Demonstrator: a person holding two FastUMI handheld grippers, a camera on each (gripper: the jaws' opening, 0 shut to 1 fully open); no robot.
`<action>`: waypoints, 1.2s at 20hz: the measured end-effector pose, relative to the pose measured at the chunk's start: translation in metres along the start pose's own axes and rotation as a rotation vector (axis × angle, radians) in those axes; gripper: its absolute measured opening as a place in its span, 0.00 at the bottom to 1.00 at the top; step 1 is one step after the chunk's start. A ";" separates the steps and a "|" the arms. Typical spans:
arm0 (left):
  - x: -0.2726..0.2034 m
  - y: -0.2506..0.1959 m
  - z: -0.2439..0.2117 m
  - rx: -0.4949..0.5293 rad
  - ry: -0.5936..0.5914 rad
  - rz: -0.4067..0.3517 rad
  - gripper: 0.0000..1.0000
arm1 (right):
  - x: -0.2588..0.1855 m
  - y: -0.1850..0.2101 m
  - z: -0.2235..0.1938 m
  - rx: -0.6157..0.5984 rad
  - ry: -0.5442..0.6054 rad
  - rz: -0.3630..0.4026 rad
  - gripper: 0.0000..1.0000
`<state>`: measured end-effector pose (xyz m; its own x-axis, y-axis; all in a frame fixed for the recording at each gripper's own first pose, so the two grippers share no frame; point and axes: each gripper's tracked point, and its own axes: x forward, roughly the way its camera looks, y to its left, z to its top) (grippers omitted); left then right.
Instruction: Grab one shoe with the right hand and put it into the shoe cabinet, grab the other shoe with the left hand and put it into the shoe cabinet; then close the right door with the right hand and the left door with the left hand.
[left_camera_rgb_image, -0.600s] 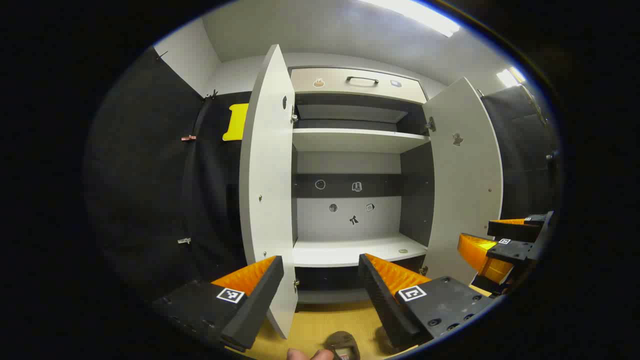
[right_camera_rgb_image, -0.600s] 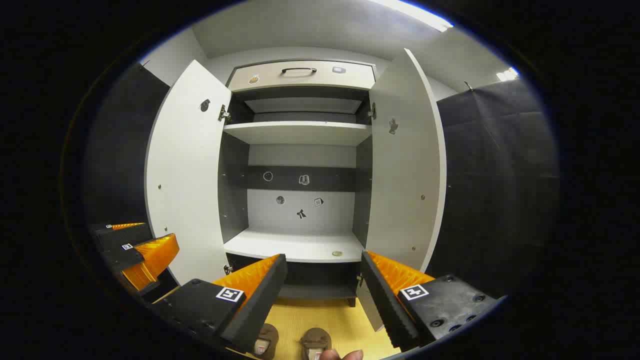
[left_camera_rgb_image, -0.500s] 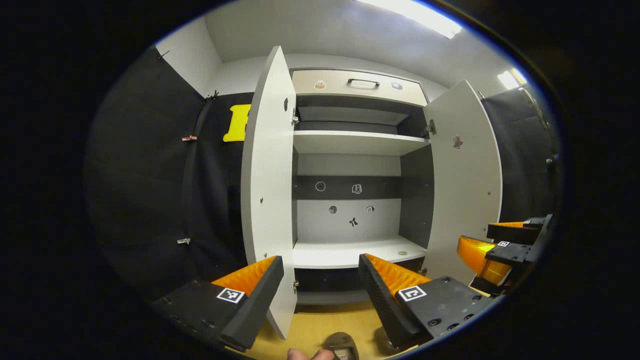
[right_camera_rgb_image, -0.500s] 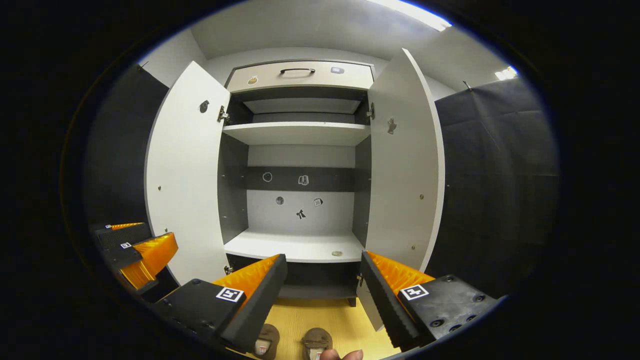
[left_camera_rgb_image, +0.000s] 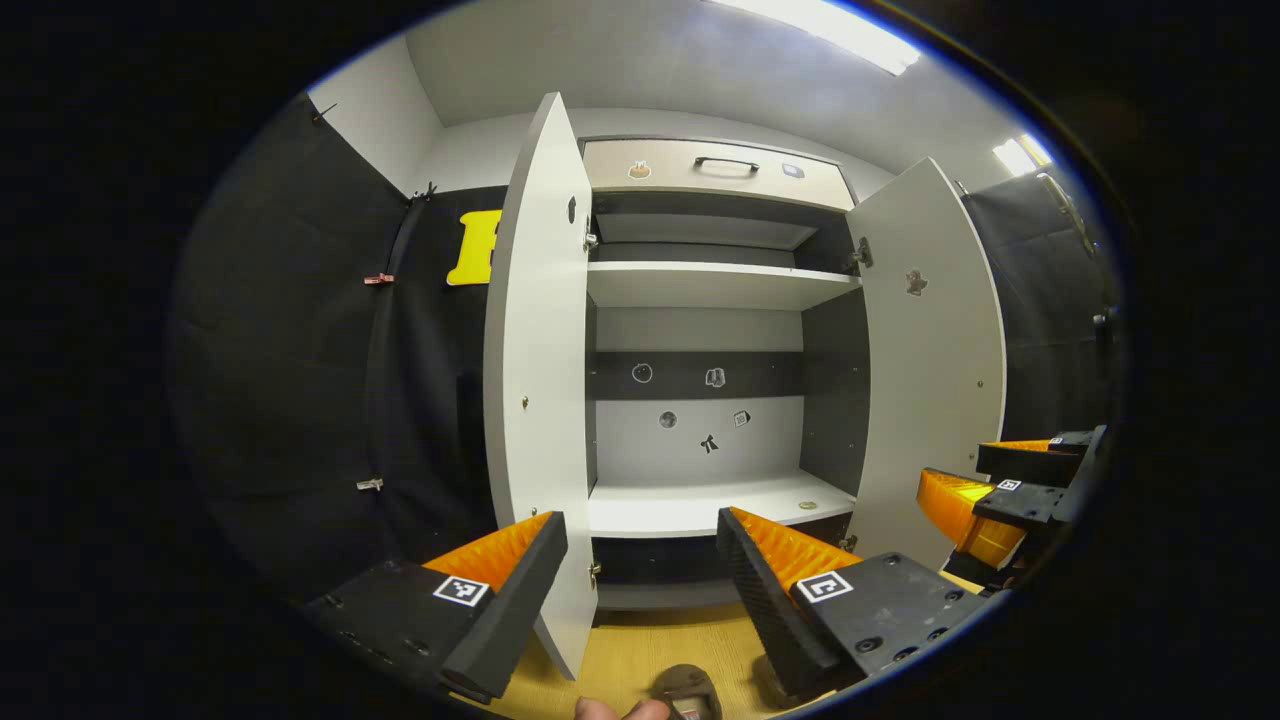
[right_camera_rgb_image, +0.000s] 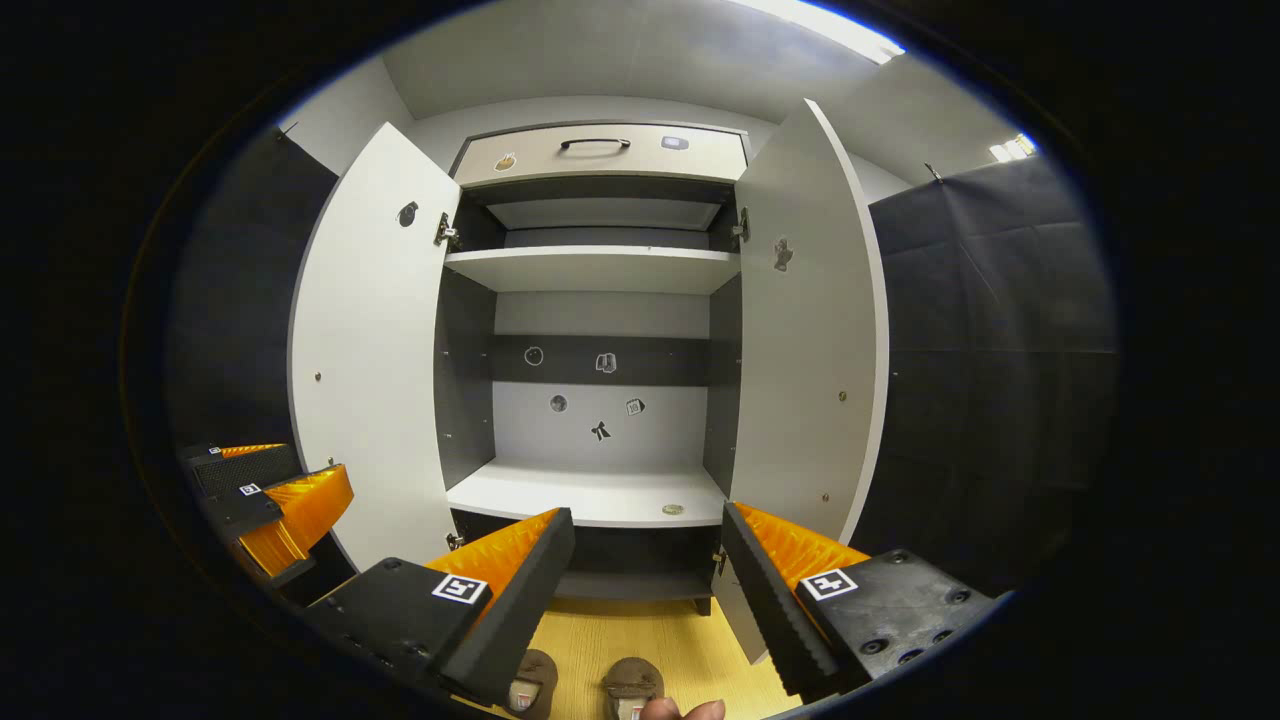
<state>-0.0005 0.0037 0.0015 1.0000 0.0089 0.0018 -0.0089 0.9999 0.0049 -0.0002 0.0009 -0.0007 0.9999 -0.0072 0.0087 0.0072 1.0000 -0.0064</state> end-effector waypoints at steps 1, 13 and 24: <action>0.000 0.001 -0.001 -0.003 0.000 0.002 0.95 | 0.000 -0.001 0.000 -0.002 0.001 -0.001 0.97; 0.000 0.008 -0.002 -0.005 -0.008 -0.002 0.95 | 0.002 0.006 -0.004 -0.015 0.006 0.012 0.98; -0.007 0.028 -0.022 0.005 0.022 0.028 0.95 | -0.014 0.026 -0.134 -0.029 0.272 0.117 0.98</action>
<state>-0.0077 0.0315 -0.0202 0.9991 0.0374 -0.0198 -0.0372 0.9993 0.0106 -0.0129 0.0263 -0.1353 0.9595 0.1026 -0.2623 -0.1119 0.9935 -0.0206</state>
